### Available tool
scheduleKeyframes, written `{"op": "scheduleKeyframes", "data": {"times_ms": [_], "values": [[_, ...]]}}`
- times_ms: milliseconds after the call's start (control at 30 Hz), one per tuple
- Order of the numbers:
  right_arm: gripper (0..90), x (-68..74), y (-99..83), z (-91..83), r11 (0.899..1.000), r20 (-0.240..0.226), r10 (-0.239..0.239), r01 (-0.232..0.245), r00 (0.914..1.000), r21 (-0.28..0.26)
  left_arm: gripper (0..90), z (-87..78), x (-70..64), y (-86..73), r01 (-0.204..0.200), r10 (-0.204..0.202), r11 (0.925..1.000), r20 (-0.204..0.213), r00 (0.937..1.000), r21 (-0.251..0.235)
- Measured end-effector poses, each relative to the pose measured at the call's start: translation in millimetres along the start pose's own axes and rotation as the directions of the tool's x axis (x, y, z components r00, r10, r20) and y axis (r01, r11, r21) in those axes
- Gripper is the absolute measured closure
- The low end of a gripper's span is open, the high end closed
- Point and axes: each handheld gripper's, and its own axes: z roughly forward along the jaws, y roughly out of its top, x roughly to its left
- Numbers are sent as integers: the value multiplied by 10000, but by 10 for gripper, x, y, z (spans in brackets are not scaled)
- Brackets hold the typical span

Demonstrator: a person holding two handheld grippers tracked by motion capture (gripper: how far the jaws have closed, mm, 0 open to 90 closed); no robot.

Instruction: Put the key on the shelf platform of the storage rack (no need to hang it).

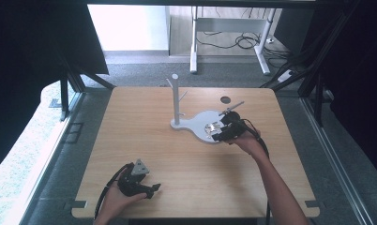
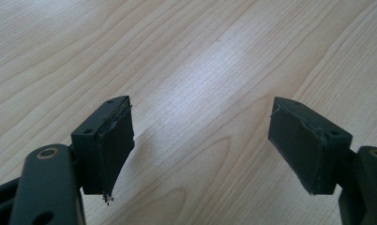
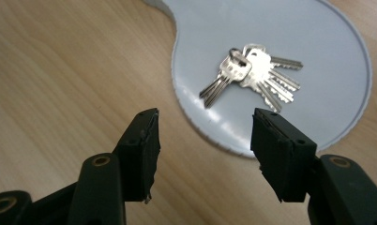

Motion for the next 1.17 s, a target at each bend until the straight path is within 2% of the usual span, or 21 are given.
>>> {"op": "scheduleKeyframes", "data": {"times_ms": [167, 200, 233, 300, 567, 800, 900, 1000, 1167], "values": [[416, 92, -293, -108, 9989, -88, -20, 16, 10000, -471, 229, -2, -8, 2, -31, 31, 10000, -16, 10000, -31], [416, 92, -293, -108, 9989, -88, -20, 16, 10000, -471, 229, -2, -8, 2, -31, 31, 10000, -16, 10000, -31], [416, 128, -445, -156, 9979, 13, 5, -4, 10000, -653, 229, -1, -11, 1, 13, -13, 10000, -32, 10000, -6], [416, 145, -553, -184, 9967, 67, 42, -37, 10000, -812, 229, 5, -9, 1, -29, 29, 10000, -7, 10000, -4], [416, 148, -1107, -319, 9884, 290, 478, -431, 9984, -1456, 229, 30, -21, -1, -8, 8, 9999, -63, 10000, 110], [426, 179, -1481, -392, 9809, 496, 725, -623, 9961, -1845, 229, 29, -28, -3, 58, -56, 9999, -100, 9999, 126], [423, 163, -1551, -388, 9848, 562, 645, -545, 9963, -1651, 229, 44, -36, -2, -2, 3, 9999, -113, 9999, 159], [425, 115, -1574, -397, 9818, 636, 800, -676, 9948, -1776, 229, 48, -39, -2, -7, 9, 9999, -112, 9999, 161], [422, 111, -1573, -361, 9823, 698, 729, -595, 9949, -1773, 229, 40, -29, -1, -20, 21, 9999, -85, 10000, 136]]}}
